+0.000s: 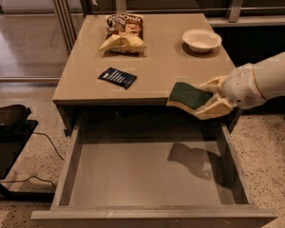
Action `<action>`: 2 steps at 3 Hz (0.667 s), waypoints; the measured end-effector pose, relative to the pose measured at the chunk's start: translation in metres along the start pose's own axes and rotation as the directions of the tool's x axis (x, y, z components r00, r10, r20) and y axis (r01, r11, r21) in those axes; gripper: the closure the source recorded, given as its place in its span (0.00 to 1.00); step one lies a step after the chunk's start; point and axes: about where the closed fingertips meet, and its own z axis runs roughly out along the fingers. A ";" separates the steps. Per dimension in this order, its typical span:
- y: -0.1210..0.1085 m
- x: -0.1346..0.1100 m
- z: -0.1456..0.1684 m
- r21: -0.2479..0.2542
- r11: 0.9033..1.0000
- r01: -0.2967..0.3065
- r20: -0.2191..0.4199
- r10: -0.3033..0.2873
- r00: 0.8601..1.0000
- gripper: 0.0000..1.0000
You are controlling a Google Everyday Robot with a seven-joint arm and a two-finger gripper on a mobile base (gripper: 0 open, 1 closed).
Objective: Place sponge into top drawer
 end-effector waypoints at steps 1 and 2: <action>0.036 0.040 0.022 0.016 1.000 -0.021 -0.028 0.022 0.999 1.00; 0.057 0.087 0.070 -0.022 0.996 -0.082 -0.040 0.081 0.996 1.00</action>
Offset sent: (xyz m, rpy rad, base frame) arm -0.0442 0.0026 -0.1975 0.0085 0.1639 -0.0607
